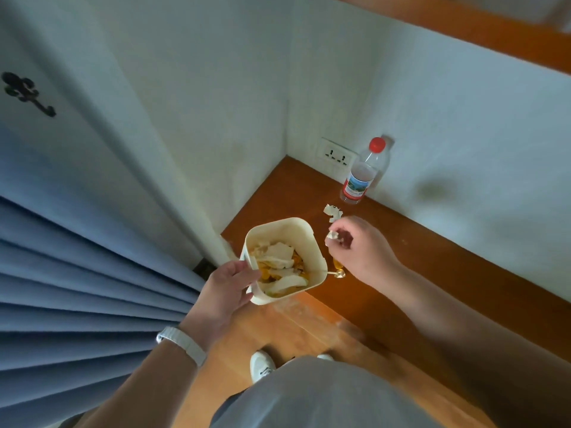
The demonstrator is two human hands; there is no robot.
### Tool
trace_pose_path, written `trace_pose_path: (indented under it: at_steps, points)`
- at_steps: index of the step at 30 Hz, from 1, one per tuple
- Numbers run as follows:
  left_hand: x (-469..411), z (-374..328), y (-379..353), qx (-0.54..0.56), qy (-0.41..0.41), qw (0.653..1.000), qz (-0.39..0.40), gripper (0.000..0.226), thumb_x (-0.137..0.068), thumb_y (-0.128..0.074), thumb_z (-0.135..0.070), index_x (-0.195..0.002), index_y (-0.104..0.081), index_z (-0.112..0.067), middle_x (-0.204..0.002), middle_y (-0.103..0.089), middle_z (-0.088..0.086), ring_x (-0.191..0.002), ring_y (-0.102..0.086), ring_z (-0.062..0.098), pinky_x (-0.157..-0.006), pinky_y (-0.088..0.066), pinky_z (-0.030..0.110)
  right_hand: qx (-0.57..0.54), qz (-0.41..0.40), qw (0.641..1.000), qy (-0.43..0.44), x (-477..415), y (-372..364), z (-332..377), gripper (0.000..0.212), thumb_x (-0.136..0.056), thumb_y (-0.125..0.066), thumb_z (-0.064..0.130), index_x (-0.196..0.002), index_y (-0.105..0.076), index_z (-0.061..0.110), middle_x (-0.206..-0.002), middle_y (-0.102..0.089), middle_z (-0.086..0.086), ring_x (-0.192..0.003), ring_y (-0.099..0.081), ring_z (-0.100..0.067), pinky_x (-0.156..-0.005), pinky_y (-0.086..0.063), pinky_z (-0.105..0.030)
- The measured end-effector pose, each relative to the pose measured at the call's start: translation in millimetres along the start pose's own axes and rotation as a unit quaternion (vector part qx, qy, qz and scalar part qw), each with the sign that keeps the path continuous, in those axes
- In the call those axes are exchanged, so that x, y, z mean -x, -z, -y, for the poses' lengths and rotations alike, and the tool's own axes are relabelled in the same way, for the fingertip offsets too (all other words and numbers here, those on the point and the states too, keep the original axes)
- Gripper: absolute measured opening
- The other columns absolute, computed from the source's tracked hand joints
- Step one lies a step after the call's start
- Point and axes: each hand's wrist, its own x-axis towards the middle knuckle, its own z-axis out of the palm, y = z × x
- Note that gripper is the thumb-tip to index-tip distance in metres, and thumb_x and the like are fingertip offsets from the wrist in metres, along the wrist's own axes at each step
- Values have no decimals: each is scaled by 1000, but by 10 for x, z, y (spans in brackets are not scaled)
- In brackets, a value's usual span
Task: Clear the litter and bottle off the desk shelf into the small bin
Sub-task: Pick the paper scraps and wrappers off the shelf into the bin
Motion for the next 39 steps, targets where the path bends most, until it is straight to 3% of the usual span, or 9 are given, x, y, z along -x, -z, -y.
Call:
trace_pose_path:
  at_steps: [5, 10, 16, 22, 27, 34, 36, 39]
  points:
    - [-55, -28, 115, -20, -8, 999, 27, 19, -98, -66, -20, -115, -70, -13, -115, -78, 6, -114, -71, 21, -102, -54, 38, 23, 35, 995, 86, -197, -130, 515, 12, -89, -65, 31, -96, -63, 21, -87, -57, 13, -66, -50, 1, -57, -39, -22]
    - [-87, -47, 231, -19, -5, 997, 69, 25, -96, -68, -22, -119, -69, -10, -112, -81, 5, -111, -74, 22, -110, -51, 47, 31, 60, 995, 73, -308, -300, 691, 18, -89, -64, 35, -101, -61, 22, -91, -58, 11, -75, -55, -9, -63, -45, -27]
    - [-219, -91, 339, -33, -2, 997, 63, 24, -95, -70, -22, -117, -70, -12, -117, -78, 9, -115, -71, 25, -108, -52, 45, 29, 26, 997, 66, -312, -269, 615, 25, -89, -65, 40, -107, -60, 24, -90, -52, 15, -68, -46, 4, -58, -35, -20]
    - [-321, -170, 374, -47, -4, 999, 26, 24, -94, -70, -23, -117, -70, -15, -123, -74, 8, -121, -67, 25, -108, -53, 46, 77, 5, 996, -34, -241, -245, 9, 22, -92, -61, 35, -110, -64, 21, -97, -59, 10, -75, -55, -2, -76, -51, -26]
    - [-319, -212, 271, -22, 10, 1000, -2, 26, -96, -68, -17, -121, -68, -11, -124, -73, 12, -120, -67, 26, -104, -53, 41, 111, 106, 975, -162, -120, -513, -630, 36, -95, -54, 41, -124, -58, 21, -105, -63, 6, -87, -62, -8, -74, -55, -26]
    - [-239, -287, 43, -25, 32, 999, -32, 14, -99, -64, -12, -112, -68, -11, -113, -73, 9, -111, -68, 20, -107, -51, 43, 120, 133, 956, -234, -110, -922, -993, 49, -88, -57, 56, -122, -51, 22, -103, -58, 5, -90, -62, -13, -79, -56, -35]
    - [-216, -320, -24, -36, 37, 998, -36, 16, -98, -64, -13, -114, -67, -11, -116, -73, 9, -112, -67, 20, -103, -53, 40, 120, 129, 957, -230, -126, -995, -1034, 46, -88, -57, 56, -118, -50, 22, -102, -57, 5, -91, -61, -14, -76, -54, -34]
    - [-167, -369, -103, -45, 43, 997, -46, 12, -99, -64, -14, -110, -67, -14, -113, -72, 7, -107, -67, 18, -81, -53, 28, 107, 126, 959, -228, -153, -1054, -1089, 38, -88, -57, 53, -112, -52, 23, -97, -57, 6, -86, -61, -14, -72, -54, -33]
